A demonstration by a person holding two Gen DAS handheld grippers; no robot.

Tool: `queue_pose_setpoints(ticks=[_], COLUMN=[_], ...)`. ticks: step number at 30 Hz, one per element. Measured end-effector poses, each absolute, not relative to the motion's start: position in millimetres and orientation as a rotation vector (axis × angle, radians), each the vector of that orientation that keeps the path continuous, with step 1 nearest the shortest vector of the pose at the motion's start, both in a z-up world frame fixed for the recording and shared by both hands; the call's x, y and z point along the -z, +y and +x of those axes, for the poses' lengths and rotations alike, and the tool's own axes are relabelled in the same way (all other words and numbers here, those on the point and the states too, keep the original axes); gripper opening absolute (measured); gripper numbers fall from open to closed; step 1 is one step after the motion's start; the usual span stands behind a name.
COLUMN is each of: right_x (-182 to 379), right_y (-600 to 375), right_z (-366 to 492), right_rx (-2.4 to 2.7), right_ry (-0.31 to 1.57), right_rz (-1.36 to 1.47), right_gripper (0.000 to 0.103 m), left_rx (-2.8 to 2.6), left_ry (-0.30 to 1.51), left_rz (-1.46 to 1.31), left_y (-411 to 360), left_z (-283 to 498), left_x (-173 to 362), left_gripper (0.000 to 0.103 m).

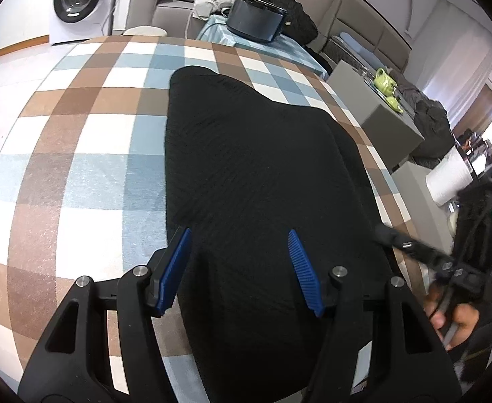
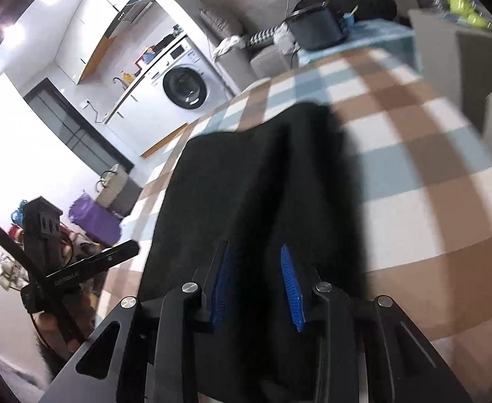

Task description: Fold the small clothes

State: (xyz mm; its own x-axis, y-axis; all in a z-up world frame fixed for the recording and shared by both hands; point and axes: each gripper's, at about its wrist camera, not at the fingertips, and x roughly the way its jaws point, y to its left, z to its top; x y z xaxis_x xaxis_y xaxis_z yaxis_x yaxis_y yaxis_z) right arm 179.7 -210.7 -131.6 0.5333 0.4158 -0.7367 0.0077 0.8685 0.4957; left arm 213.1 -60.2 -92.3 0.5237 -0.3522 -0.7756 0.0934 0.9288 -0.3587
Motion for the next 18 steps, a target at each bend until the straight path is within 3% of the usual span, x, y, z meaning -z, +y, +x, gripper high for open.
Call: queue_pose_setpoints(ticks=[1,3,4,9,16,18], right_x=[138,151,154,123,161,158], right_y=[-205,-200,-198,-196,-215,-211], right_z=[184,196,199,190,210,207], right_rx=[-0.254,-0.219,-0.215,-0.368,-0.183,-0.196], right_ry=[0.999,1.021,1.031,0.888,1.039,1.038], right_rz=[0.484,0.489,0.486,0.47,0.493,0.48], right_gripper=[0.031,0.013,0.01,0.008,0.008,0.014], left_rx=[0.276,0.274,0.269,0.25,0.202,0.199], left_ry=[0.99,0.992,0.991,0.965,0.968,0.975], left_rz=[-0.275,-0.249,-0.242,-0.264,-0.311,-0.323], left_y=[-62,-67,-68,-67,-51,-46], left_z=[214,216,217,211,205,202], left_x=[92,90,89,84,91,94], left_gripper=[0.057,0.057,0.057,0.057,0.057,0.057])
